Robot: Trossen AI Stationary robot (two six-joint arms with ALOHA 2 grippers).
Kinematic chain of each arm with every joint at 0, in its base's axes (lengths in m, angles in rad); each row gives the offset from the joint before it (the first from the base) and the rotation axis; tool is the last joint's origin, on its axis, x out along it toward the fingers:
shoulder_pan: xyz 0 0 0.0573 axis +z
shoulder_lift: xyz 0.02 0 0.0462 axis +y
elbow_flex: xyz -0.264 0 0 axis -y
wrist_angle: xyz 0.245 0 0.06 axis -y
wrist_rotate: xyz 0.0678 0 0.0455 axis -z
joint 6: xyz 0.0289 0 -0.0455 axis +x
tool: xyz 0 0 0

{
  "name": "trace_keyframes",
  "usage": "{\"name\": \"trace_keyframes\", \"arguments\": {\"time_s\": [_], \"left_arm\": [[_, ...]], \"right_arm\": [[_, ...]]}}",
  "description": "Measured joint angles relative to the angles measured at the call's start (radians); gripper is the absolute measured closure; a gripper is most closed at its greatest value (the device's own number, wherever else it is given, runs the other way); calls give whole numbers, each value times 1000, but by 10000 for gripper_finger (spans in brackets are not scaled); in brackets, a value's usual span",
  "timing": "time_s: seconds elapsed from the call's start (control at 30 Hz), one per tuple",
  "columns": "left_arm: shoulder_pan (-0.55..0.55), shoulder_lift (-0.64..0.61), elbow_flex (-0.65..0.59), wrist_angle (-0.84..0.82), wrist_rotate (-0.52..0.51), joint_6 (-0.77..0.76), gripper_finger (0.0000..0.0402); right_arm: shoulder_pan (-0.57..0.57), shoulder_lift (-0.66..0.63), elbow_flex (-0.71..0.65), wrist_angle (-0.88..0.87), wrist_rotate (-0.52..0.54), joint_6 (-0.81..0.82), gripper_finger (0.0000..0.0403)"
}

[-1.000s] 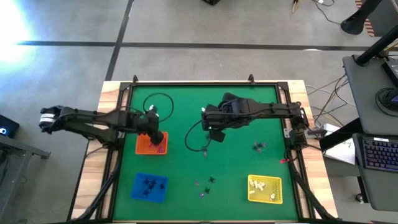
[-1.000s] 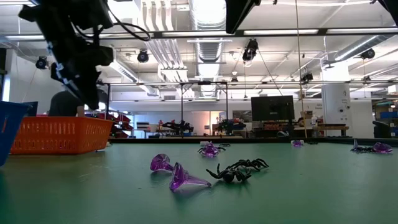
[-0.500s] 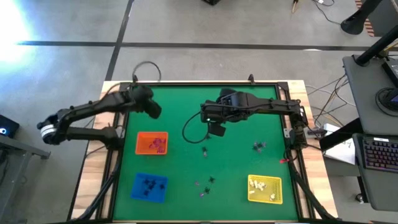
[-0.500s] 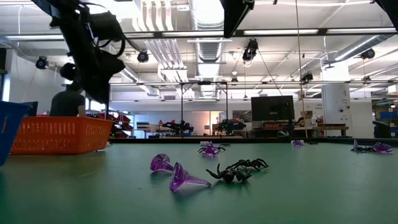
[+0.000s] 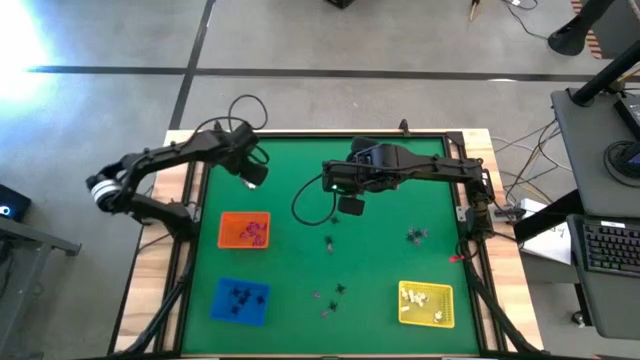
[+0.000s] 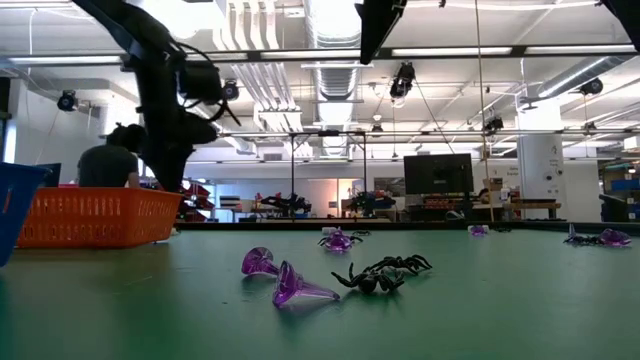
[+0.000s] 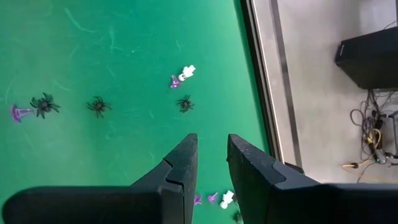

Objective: Sort Halloween decoration
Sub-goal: Put the white skeleton toy into the yellow bin

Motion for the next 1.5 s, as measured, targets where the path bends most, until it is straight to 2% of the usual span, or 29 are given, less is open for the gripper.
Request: {"name": "trace_keyframes", "arguments": {"time_s": [0.13, 0.43, 0.6, 0.7, 0.83, 1.0, 1.17, 1.23, 1.43, 1.5], "left_arm": [[0, 64, 30, -5, -50, -49, 335], [-4, 148, 102, -179, -23, -52, 309], [-10, 173, 101, -174, -27, -194, 287], [-16, 194, 101, -170, -29, -226, 283], [-23, 217, 103, -147, -29, -109, 283], [-44, 237, 109, -134, -28, 116, 283], [-49, 263, 108, -132, 15, 237, 283], [-49, 275, 108, -132, 22, 187, 283], [-49, 297, 108, -132, 26, -158, 283], [-49, 299, 108, -128, 25, -227, 283]], "right_arm": [[-2, 0, 0, 5, 0, -2, 321], [-2, 0, 0, 14, 0, -10, 321], [-2, 0, 0, 16, -1, -8, 321], [-2, 0, 0, 19, -1, -7, 321], [-2, 0, 0, 19, -1, -7, 321], [-2, 0, 0, 18, -1, -7, 321], [-2, 0, 0, 18, -5, -6, 321], [-2, 0, 0, 18, -8, 5, 321], [-2, 0, 0, 18, -9, 20, 321], [-2, 0, 0, 18, -9, 20, 321]]}}
